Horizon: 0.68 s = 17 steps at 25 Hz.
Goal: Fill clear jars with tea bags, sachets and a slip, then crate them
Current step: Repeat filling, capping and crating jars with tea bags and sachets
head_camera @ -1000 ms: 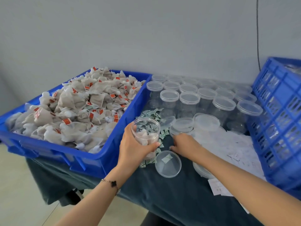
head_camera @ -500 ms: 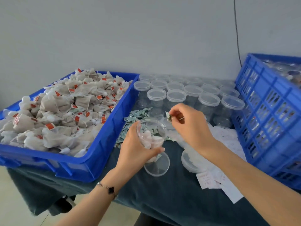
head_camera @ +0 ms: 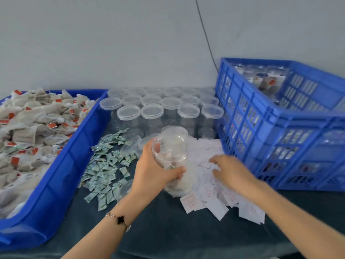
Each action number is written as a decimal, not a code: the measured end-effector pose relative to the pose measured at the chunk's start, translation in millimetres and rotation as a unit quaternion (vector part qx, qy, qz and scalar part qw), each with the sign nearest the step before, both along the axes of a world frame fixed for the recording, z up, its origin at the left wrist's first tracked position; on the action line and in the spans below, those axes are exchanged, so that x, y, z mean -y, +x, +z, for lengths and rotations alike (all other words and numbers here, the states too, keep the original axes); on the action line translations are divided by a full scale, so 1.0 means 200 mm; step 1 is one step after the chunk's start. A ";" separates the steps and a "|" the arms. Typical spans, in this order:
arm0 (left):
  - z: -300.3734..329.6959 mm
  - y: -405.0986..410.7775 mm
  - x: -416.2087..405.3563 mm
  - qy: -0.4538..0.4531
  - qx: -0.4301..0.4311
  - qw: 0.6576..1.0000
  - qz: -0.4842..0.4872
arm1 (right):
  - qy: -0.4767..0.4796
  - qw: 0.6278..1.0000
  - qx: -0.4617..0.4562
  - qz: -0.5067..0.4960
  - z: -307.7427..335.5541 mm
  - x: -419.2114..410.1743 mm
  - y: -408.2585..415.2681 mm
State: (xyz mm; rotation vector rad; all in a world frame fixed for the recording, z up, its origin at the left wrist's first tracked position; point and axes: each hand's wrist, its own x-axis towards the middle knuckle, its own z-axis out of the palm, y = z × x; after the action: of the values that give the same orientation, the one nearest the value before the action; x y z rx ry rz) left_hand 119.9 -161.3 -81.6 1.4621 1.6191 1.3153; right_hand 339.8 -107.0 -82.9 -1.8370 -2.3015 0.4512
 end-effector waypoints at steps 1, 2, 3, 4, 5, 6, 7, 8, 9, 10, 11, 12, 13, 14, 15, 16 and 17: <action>0.00 0.04 -0.02 -0.002 0.007 1.000 -0.008 | -0.017 1.000 0.011 0.008 -0.09 0.02 0.02; 0.01 0.06 -0.04 -0.005 0.013 1.000 -0.016 | -0.017 0.999 0.032 0.021 -0.16 0.04 0.03; 0.01 0.09 -0.06 -0.007 0.018 1.000 -0.022 | -0.005 0.997 0.061 0.036 -0.22 0.05 0.04; 0.02 0.10 -0.07 -0.006 0.020 0.999 -0.028 | 0.010 0.995 0.092 0.045 -0.27 0.06 0.06; 0.02 0.12 -0.09 -0.005 0.022 0.999 -0.031 | 0.029 0.992 0.115 0.049 -0.30 0.06 0.07; 0.02 0.12 -0.10 -0.005 0.025 0.999 -0.030 | 0.044 0.989 0.131 0.053 -0.32 0.05 0.08; 0.01 0.13 -0.10 -0.005 0.029 0.999 -0.026 | 0.060 0.987 0.139 0.056 -0.33 0.04 0.09; 0.01 0.13 -0.10 -0.004 0.030 0.999 -0.024 | 0.071 0.986 0.137 0.058 -0.35 0.03 0.10; 0.01 0.13 -0.11 -0.005 0.029 0.999 -0.023 | 0.077 0.987 0.127 0.058 -0.36 0.02 0.11; 0.00 0.14 -0.11 -0.007 0.030 0.999 -0.025 | 0.073 0.990 0.110 0.053 -0.37 0.01 0.11; 0.00 0.14 -0.12 -0.008 0.032 0.999 -0.026 | 0.057 0.993 0.094 0.045 -0.37 -0.01 0.11; -0.01 0.14 -0.12 -0.008 0.032 0.999 -0.027 | 0.033 0.995 0.092 0.037 -0.38 -0.02 0.10; -0.01 0.14 -0.13 -0.008 0.031 0.999 -0.028 | 0.012 0.994 0.100 0.031 -0.37 -0.03 0.09; 0.00 0.14 -0.13 -0.007 0.031 0.999 -0.031 | 0.003 0.994 0.107 0.030 -0.37 -0.04 0.08; 0.00 0.13 -0.13 -0.006 0.032 0.999 -0.035 | 0.018 0.995 0.099 0.028 -0.35 -0.04 0.07; 0.01 0.13 -0.13 -0.004 0.032 0.999 -0.040 | 0.037 0.995 0.092 0.030 -0.35 -0.04 0.07; 0.01 0.12 -0.12 -0.004 0.030 0.999 -0.044 | 0.056 0.994 0.085 0.033 -0.34 -0.03 0.07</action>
State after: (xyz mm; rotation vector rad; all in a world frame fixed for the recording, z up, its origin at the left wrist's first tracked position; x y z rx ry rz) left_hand 143.8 -136.7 -79.3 1.4575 1.5032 1.2905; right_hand 353.1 -100.3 -150.5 -1.8143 -2.4484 0.1738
